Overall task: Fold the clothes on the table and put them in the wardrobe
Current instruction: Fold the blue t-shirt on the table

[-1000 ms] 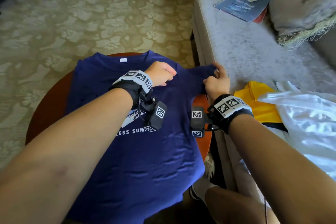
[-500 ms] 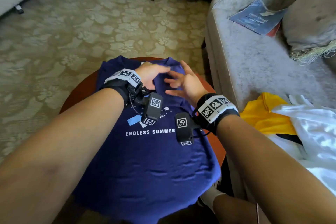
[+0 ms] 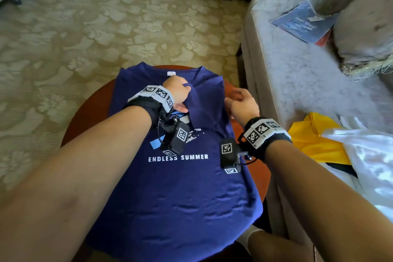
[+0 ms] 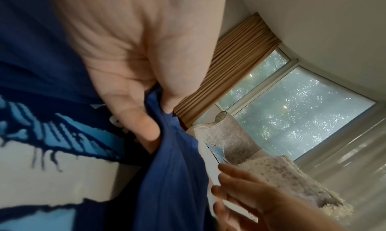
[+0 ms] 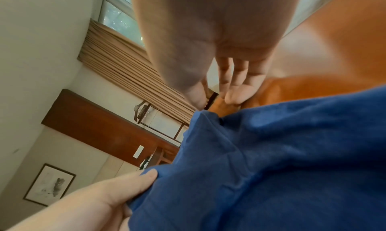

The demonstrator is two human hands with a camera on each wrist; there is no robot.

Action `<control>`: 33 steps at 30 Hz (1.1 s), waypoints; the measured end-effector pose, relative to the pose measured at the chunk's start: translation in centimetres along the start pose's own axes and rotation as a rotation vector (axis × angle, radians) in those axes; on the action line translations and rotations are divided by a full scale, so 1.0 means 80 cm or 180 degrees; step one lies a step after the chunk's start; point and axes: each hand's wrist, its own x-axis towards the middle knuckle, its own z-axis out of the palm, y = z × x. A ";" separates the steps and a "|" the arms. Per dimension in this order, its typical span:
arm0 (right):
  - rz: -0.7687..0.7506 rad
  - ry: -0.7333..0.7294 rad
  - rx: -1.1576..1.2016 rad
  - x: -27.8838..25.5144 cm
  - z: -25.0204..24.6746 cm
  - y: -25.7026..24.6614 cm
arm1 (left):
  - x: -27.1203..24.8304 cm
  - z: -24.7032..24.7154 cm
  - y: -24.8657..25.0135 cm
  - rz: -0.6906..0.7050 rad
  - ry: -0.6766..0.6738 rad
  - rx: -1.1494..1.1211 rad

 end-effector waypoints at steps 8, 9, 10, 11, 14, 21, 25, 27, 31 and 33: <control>-0.0453 -0.0477 -0.1883 0.008 0.035 -0.008 | 0.007 -0.011 -0.017 -0.0112 0.0073 -0.0444; -0.0422 -0.0488 -0.1986 0.010 0.037 -0.006 | 0.004 -0.010 -0.013 -0.0128 -0.0051 -0.0658; -0.0405 -0.0501 -0.2044 0.010 0.035 -0.007 | 0.001 -0.009 -0.010 -0.0138 -0.0190 -0.0759; -0.0359 -0.0530 -0.2034 0.011 0.033 -0.008 | 0.000 -0.007 -0.009 -0.0127 -0.0318 -0.0753; -0.0327 -0.0633 -0.2067 0.016 0.030 -0.009 | -0.010 -0.005 -0.007 -0.0070 -0.0350 -0.0640; -0.0288 -0.0623 -0.2222 0.011 0.036 -0.011 | -0.024 -0.015 -0.010 -0.0290 -0.0355 -0.0471; -0.0242 -0.0660 -0.2184 0.012 0.033 -0.014 | -0.018 -0.029 -0.018 -0.0300 -0.0047 -0.0027; -0.0233 -0.0610 -0.2023 0.013 0.031 -0.019 | -0.011 -0.040 -0.017 -0.0155 0.0280 0.0155; -0.0270 -0.0262 -0.1551 0.018 0.029 -0.029 | 0.010 -0.075 -0.019 0.0158 0.1017 0.0771; -0.0244 -0.0099 -0.1420 0.020 0.034 -0.036 | 0.025 -0.095 -0.027 0.0291 0.1456 0.1362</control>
